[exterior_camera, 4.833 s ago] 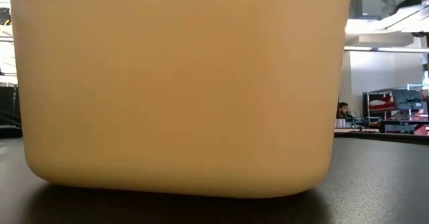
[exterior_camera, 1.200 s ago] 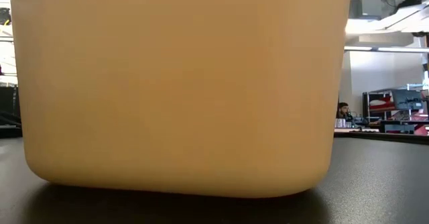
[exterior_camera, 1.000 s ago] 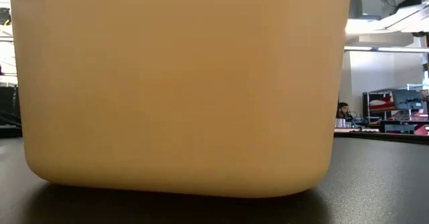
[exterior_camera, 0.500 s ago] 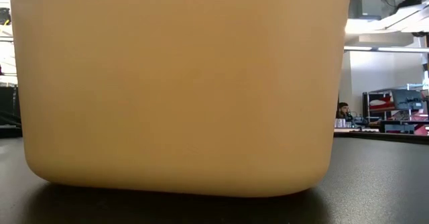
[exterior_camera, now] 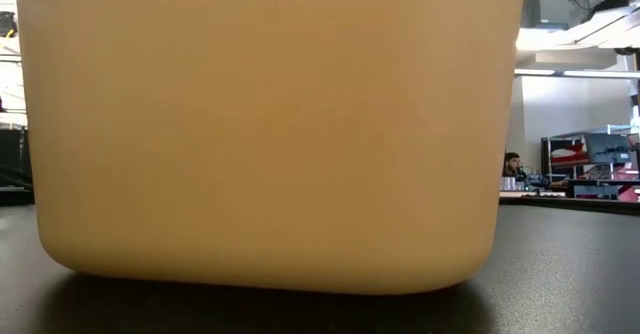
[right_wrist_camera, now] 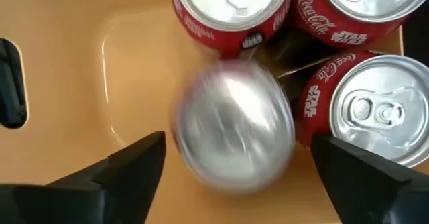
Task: Sort soda cans
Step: Put the red soda can into the yellow bin, then move the yellow bin to the top right of the table
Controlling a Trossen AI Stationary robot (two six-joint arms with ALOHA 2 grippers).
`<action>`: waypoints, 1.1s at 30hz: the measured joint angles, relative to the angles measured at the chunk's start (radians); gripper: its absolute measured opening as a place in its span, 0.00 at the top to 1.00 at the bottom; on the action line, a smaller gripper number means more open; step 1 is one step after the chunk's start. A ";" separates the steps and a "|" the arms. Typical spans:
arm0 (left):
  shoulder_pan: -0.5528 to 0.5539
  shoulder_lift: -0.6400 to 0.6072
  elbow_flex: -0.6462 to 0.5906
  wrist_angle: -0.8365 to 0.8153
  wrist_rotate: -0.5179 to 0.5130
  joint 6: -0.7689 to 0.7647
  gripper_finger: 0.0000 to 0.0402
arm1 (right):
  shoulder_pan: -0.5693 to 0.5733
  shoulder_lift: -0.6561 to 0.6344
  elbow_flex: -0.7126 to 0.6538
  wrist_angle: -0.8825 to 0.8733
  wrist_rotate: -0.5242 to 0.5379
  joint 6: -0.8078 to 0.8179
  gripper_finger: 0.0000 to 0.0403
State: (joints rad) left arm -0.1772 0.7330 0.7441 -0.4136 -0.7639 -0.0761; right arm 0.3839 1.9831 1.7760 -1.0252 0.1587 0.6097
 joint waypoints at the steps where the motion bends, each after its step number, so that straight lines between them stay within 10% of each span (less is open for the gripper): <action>1: 0.000 0.000 0.000 0.000 0.000 0.000 0.08 | -0.002 -0.002 0.000 -0.003 0.000 0.014 0.02; 6: 0.000 0.000 0.000 0.000 0.000 0.000 0.08 | 0.005 -0.027 0.000 -0.009 0.075 0.098 0.05; 17: -0.002 0.009 -0.003 -0.050 0.090 -0.102 0.09 | 0.225 -0.129 0.000 -0.247 0.672 0.375 0.06; 24: -0.075 0.052 -0.060 -0.133 0.111 -0.259 0.17 | 0.295 -0.127 -0.159 -0.214 0.656 0.615 0.14; 33: -0.259 0.168 -0.095 -0.108 0.452 -0.249 0.25 | 0.458 -0.126 -0.248 0.341 0.585 0.166 0.31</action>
State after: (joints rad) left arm -0.4364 0.9010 0.6495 -0.5217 -0.3117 -0.3249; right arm 0.8424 1.8568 1.5284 -0.6839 0.7436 0.7760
